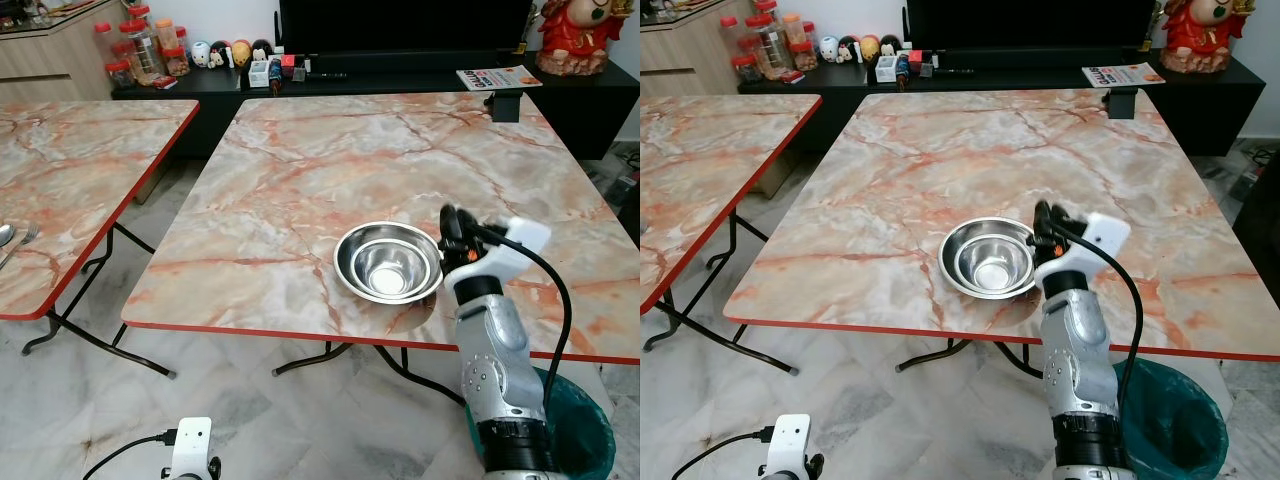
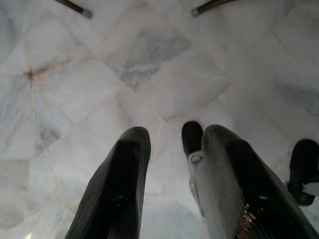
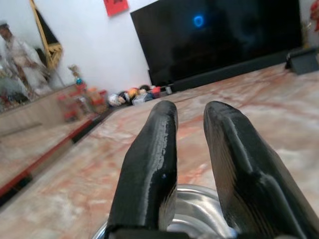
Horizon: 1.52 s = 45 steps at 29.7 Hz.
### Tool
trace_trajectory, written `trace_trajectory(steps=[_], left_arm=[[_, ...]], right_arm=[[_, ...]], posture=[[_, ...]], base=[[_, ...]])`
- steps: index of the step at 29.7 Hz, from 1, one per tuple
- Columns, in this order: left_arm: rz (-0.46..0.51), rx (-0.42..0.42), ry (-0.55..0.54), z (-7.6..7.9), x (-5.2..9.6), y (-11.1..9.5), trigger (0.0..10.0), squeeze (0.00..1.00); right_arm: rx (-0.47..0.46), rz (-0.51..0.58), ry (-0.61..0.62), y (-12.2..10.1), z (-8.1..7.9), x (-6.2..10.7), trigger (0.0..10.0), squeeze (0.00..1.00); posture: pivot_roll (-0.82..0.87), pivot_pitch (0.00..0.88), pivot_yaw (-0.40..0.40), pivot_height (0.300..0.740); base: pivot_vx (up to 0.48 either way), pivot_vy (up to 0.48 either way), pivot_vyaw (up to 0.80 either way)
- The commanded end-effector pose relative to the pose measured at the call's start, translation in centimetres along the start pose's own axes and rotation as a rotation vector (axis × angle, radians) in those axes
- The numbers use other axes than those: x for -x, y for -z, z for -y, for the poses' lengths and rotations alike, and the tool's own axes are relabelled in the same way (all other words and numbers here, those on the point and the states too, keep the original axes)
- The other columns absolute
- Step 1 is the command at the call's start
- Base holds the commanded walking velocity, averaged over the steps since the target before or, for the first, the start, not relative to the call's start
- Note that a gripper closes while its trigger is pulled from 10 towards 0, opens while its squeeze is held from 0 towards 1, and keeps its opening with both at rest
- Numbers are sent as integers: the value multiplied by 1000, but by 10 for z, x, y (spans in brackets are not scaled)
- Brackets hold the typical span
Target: Setting the table
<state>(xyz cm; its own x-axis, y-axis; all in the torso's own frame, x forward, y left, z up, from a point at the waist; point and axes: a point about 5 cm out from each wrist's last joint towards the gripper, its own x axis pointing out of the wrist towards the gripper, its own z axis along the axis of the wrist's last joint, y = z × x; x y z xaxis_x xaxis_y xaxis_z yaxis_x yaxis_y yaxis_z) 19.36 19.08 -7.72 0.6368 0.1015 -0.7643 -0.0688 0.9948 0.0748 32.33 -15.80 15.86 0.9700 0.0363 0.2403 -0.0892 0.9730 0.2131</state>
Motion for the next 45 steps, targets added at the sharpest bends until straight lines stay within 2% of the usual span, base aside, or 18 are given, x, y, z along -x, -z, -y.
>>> trace_trajectory(steps=[1, 2, 4, 9, 14, 21, 26, 29, 39, 42, 45], left_arm=[[8, 10, -5, -2, 0, -1, 10000, 0], [10, 15, -1, -2, 0, -1, 10000, 0], [12, 24, 4, -1, 0, -1, 10000, 0], [9, 41, 2, -2, 1, 2, 10000, 0], [11, 40, -10, -7, 1, 2, 10000, 0], [8, 43, -26, -12, 2, 6, 10000, 0], [6, 38, -31, -15, 3, 7, 10000, 0], [4, 26, -34, -17, 4, 9, 10000, 0], [1, 3, -38, -24, 5, 12, 10000, 0], [-1, 3, -39, -25, 6, 13, 10000, 0], [-5, 4, -42, -25, 7, 16, 10000, 0]], right_arm=[[61, 0, -5, 2, -2, 1, 10000, 0], [202, 17, -39, 1, -4, 3, 10000, 0], [243, 20, -50, 2, -4, 4, 10000, 0], [229, 6, -67, 9, -8, 4, 10000, 0], [215, -6, -102, 17, -21, 7, 10000, 0], [189, 26, -140, 14, -37, 5, 10000, 0], [186, 30, -139, 14, -39, 4, 10000, 0], [209, 24, -149, 18, -41, 6, 10000, 0], [207, 14, -134, 23, -40, 17, 10000, 0], [201, -13, -148, 28, -40, 20, 10000, 0], [201, -80, -152, 44, -37, 31, 10000, 0]], posture=[[-70, 38, 79, 740], [-70, 41, 80, 740], [-72, 42, 79, 740], [-63, 46, 78, 740], [-52, 53, 74, 740], [-47, 49, 80, 740], [-48, 48, 89, 740], [-49, 48, 100, 740], [-55, 56, 107, 740], [-53, 59, 103, 740], [-48, 59, 98, 740]], base=[[0, 0, 0], [0, 0, 0], [0, 0, 0], [0, 316, 0], [0, 480, 0], [0, 480, 0], [0, 480, 0], [0, 480, 0], [0, 480, 0], [0, 480, 0], [0, 480, 0]])
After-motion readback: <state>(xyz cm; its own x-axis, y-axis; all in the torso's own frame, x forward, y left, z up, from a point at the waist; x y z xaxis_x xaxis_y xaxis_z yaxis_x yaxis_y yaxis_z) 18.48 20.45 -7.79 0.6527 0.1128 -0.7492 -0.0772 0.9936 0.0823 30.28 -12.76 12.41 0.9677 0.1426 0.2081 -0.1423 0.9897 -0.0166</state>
